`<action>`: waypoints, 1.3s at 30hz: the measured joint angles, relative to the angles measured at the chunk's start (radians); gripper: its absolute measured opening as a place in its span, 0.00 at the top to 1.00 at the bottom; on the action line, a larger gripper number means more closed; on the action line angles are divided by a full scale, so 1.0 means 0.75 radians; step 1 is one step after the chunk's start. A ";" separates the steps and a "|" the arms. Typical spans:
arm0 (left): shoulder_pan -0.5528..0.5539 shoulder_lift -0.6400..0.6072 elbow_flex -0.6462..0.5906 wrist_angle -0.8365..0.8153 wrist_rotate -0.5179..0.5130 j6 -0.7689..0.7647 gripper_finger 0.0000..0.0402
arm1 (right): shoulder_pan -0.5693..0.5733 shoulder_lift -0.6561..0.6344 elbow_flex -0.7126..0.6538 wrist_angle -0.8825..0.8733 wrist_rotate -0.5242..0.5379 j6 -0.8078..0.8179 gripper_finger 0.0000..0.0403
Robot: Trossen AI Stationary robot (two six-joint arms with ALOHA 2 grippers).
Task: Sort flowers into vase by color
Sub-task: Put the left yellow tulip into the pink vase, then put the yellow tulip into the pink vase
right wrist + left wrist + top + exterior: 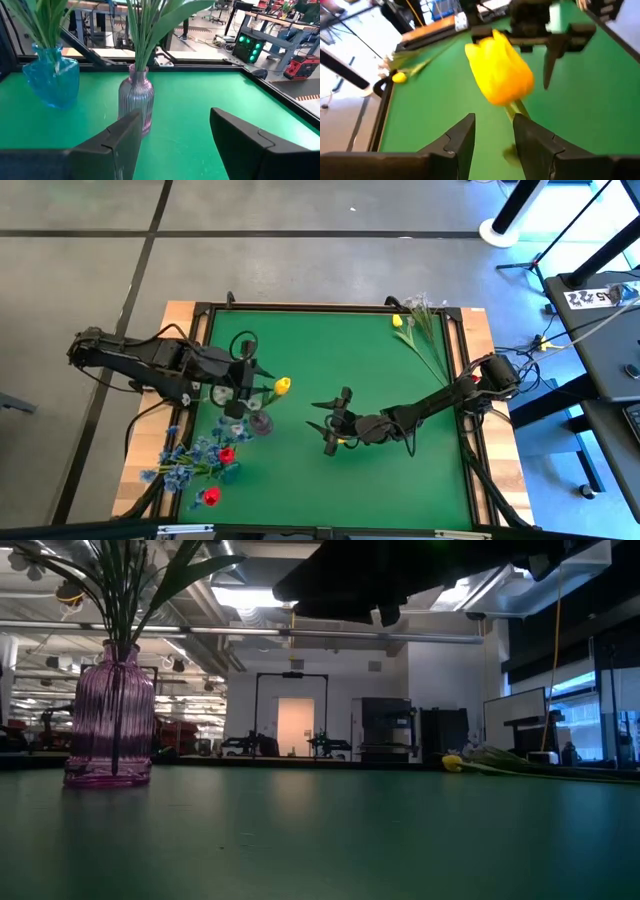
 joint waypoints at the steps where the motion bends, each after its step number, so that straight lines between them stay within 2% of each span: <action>1: 0.000 0.000 0.000 0.028 -0.017 -0.024 0.68 | 0.000 0.000 0.000 0.008 0.015 -0.001 0.42; 4: 0.001 0.001 0.024 0.087 -0.090 -0.129 0.69 | 0.019 -0.047 -0.001 0.007 0.098 -0.045 0.42; 7: 0.001 0.002 0.141 0.089 -0.134 -0.226 0.71 | 0.059 -0.170 0.001 -0.079 0.286 -0.096 0.42; 10: -0.003 -0.006 0.303 0.088 -0.132 -0.280 0.72 | 0.084 -0.330 0.001 -0.362 0.486 -0.099 0.42; 12: -0.018 -0.013 0.395 0.092 -0.128 -0.308 0.73 | 0.071 -0.443 0.001 -0.636 0.545 0.026 0.42; 14: -0.031 -0.018 0.444 0.095 -0.095 -0.324 0.73 | 0.013 -0.534 0.001 -0.882 0.510 0.228 0.42; 16: -0.047 -0.021 0.451 0.084 -0.047 -0.351 0.74 | -0.049 -0.587 0.002 -1.070 0.377 0.398 0.42; 20: -0.097 -0.014 0.421 0.003 -0.037 -0.376 0.75 | -0.156 -0.576 -0.010 -1.174 0.191 0.512 0.42; 22: -0.114 -0.015 0.389 0.007 -0.068 -0.379 0.75 | -0.204 -0.533 -0.026 -1.122 0.129 0.519 0.42; 24: -0.127 -0.019 0.354 0.011 -0.095 -0.385 0.75 | -0.239 -0.472 -0.053 -1.052 0.007 0.519 0.42; 27: -0.143 -0.016 0.300 0.006 -0.099 -0.387 0.75 | -0.257 -0.352 -0.063 -0.762 -0.207 0.442 0.42; 29: -0.150 -0.016 0.268 0.011 -0.098 -0.388 0.75 | -0.243 -0.280 -0.056 -0.533 -0.286 0.352 0.42; 31: -0.154 -0.017 0.242 0.015 -0.100 -0.391 0.75 | -0.216 -0.232 -0.042 -0.333 -0.314 0.246 0.42; 34: -0.154 -0.015 0.217 0.009 -0.104 -0.426 0.75 | -0.197 -0.209 0.012 -0.109 -0.279 0.095 0.42; 36: -0.157 -0.017 0.207 0.020 -0.102 -0.447 0.75 | -0.200 -0.210 0.071 -0.036 -0.275 0.013 0.42; 39: -0.158 -0.017 0.204 0.016 -0.101 -0.448 0.75 | -0.201 -0.206 0.183 -0.039 -0.357 -0.050 0.42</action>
